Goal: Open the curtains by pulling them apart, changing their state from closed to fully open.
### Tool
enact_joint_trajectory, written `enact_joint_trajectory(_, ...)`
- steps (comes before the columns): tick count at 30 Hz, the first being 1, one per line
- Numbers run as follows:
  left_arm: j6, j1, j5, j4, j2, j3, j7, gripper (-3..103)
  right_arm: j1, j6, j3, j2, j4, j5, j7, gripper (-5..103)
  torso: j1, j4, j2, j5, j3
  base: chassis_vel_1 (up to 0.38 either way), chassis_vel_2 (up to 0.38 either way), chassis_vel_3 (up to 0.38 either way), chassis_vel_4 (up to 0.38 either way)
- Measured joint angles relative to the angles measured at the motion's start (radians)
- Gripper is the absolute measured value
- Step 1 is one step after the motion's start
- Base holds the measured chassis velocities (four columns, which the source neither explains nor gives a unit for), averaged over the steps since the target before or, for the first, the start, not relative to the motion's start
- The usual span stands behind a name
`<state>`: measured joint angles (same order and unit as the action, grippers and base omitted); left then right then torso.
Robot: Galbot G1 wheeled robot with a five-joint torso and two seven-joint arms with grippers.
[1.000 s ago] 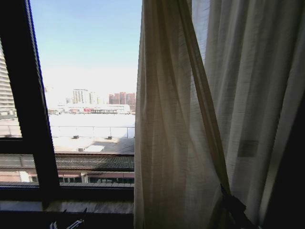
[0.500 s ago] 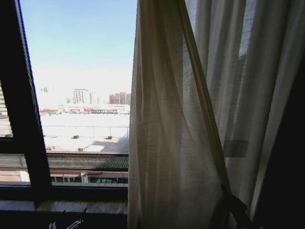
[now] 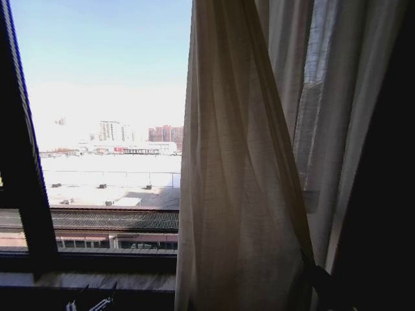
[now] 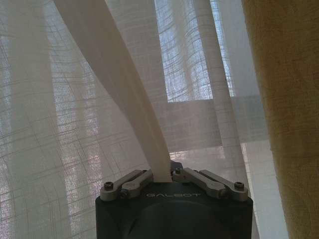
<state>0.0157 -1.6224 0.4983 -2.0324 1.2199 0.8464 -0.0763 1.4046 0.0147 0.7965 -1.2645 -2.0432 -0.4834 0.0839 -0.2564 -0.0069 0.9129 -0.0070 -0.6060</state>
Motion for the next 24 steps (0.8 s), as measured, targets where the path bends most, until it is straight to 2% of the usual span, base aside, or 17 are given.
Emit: enact_joint_trajectory(24,-0.004,0.003,0.003,0.008,-0.002,-0.001,0.0,100,0.005,-0.002,-0.006,-0.007,-0.008,0.019,0.001,1,0.0,-0.0001,0.0,0.0,0.0,-0.128,-0.131,0.124,0.129)
